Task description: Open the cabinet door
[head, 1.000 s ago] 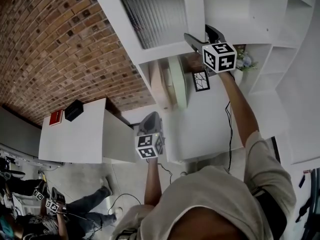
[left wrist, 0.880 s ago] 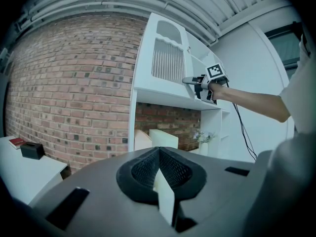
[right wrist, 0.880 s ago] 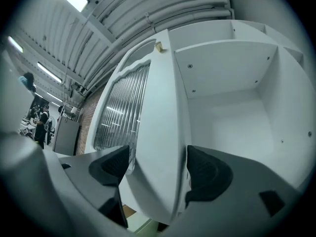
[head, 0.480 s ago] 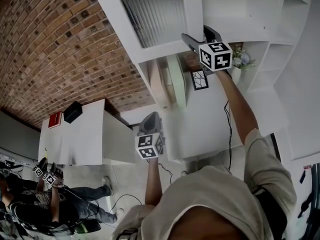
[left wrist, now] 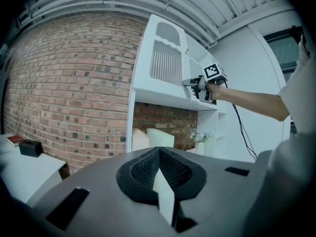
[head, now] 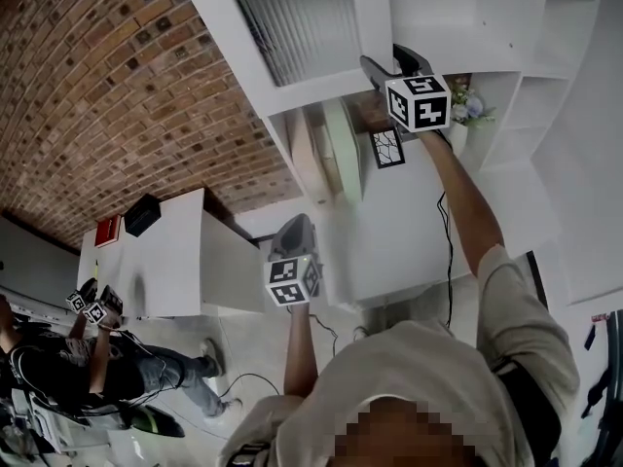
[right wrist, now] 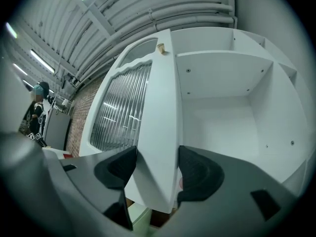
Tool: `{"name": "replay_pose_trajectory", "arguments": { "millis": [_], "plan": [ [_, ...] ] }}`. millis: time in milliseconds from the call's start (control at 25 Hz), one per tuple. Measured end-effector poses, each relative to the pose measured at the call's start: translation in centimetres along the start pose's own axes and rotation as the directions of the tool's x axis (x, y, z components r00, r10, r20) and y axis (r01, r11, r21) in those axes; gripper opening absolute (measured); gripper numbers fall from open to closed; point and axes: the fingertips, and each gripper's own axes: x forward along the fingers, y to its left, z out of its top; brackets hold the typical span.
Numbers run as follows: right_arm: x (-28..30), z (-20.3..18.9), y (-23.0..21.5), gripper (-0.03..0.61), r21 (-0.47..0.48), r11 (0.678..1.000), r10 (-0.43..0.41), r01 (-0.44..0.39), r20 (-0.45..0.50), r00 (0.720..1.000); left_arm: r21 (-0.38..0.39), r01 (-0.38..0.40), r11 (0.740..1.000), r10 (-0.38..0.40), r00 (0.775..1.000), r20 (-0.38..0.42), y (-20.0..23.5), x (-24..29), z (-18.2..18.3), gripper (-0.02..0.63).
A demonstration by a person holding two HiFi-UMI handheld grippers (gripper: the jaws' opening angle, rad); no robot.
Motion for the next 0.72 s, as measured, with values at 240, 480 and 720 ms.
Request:
{"name": "replay_pose_trajectory", "arguments": {
  "millis": [240,480,720],
  "plan": [
    [-1.8,0.4,0.4,0.267,0.002,1.000,-0.019,0.019,0.021,1.000,-0.013,-0.008,1.000,0.008,1.000,-0.002,-0.4,-1.1,0.0,0.026],
    [-4.3,1.0,1.0,0.236,0.006,1.000,0.010,-0.010,0.032,0.999,-0.002,0.002,1.000,-0.002,1.000,0.011,-2.1,-1.2,0.4,0.026],
    [-6.8,1.6,1.9,0.187,-0.008,0.999,0.038,-0.038,0.032,0.999,0.004,0.005,1.000,-0.005,1.000,0.007,-4.8,-2.5,0.2,0.026]
  ]
}}
